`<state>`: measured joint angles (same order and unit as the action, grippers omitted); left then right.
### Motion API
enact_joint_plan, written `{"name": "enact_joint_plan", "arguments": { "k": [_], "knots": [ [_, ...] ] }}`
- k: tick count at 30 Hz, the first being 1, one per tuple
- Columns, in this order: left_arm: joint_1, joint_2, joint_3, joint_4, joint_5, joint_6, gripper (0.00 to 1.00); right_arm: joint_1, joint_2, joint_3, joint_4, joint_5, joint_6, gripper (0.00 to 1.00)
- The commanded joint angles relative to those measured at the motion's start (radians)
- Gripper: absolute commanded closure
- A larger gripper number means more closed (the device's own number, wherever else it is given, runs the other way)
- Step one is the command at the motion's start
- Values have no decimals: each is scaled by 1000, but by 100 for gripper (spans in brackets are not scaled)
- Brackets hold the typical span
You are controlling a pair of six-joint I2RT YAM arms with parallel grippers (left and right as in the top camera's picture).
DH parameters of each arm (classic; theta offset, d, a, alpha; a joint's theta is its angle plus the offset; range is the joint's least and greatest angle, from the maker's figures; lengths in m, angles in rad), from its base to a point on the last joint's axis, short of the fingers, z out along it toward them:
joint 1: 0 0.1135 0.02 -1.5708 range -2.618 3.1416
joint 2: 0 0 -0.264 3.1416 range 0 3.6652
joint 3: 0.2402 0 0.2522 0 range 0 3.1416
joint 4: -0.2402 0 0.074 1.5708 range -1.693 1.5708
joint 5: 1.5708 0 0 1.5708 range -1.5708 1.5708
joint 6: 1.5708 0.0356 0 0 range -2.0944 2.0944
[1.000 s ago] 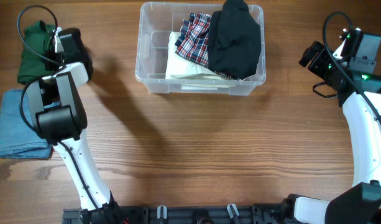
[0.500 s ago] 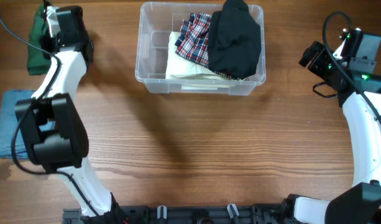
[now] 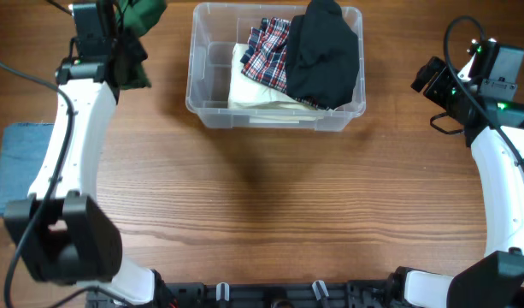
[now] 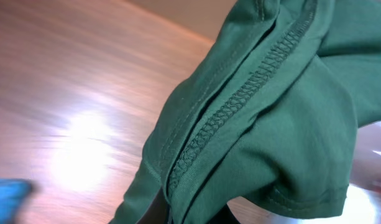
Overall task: Pack container
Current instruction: 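Lift the green cloth and carry it right to the container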
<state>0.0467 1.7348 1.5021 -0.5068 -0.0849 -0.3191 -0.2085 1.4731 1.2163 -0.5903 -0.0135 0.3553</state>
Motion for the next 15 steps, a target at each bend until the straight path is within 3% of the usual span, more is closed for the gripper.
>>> {"name": "enact_joint_plan", "arguments": {
  "k": [1,8,15],
  "knots": [
    [-17,-86,5,9,255,-140,96,0,10,0,3,21,13,0],
    [-65,-114,5,56,449,-277,96,0,10,0,3,21,13,0],
    [-137,-113,5,149,462,-322,96,0,10,0,3,21,13,0]
  ]
}}
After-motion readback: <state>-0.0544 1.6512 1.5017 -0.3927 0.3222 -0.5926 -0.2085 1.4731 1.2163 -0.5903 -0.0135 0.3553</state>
